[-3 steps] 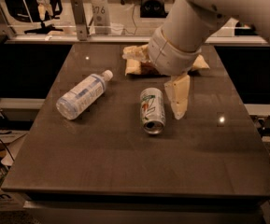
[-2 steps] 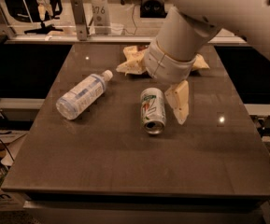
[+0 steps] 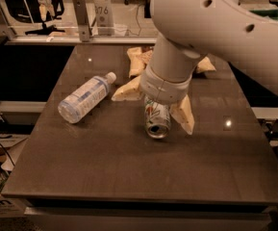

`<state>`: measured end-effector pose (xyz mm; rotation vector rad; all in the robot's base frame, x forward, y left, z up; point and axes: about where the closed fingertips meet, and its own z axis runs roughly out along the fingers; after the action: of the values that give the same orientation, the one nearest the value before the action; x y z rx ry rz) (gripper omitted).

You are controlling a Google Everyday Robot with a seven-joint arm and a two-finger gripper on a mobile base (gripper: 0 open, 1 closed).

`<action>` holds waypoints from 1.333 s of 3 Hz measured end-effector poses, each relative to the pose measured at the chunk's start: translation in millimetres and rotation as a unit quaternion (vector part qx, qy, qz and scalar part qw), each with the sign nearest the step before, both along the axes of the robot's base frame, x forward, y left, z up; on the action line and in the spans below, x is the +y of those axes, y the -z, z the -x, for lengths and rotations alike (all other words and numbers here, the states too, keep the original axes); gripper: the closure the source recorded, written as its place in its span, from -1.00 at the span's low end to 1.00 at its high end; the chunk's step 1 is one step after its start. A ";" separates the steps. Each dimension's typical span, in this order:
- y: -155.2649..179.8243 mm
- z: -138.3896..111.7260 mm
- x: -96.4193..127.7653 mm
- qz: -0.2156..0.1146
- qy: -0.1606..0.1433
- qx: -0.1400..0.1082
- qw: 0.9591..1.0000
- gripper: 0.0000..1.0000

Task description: Pick 7up can

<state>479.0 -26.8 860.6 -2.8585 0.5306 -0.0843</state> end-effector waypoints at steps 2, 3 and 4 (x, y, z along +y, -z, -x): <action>21.0 -5.0 -0.9 0.064 -0.071 -0.027 0.995 -1.00; 23.9 -13.5 -0.3 0.091 -0.085 -0.034 0.992 -1.00; 29.3 -21.6 -1.7 0.111 -0.091 -0.032 0.989 -1.00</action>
Offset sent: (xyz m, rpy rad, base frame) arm 0.0170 -0.0004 -0.0266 -0.2037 -0.0879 0.2076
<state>500.5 -28.5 831.3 -3.0924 0.2609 -0.2142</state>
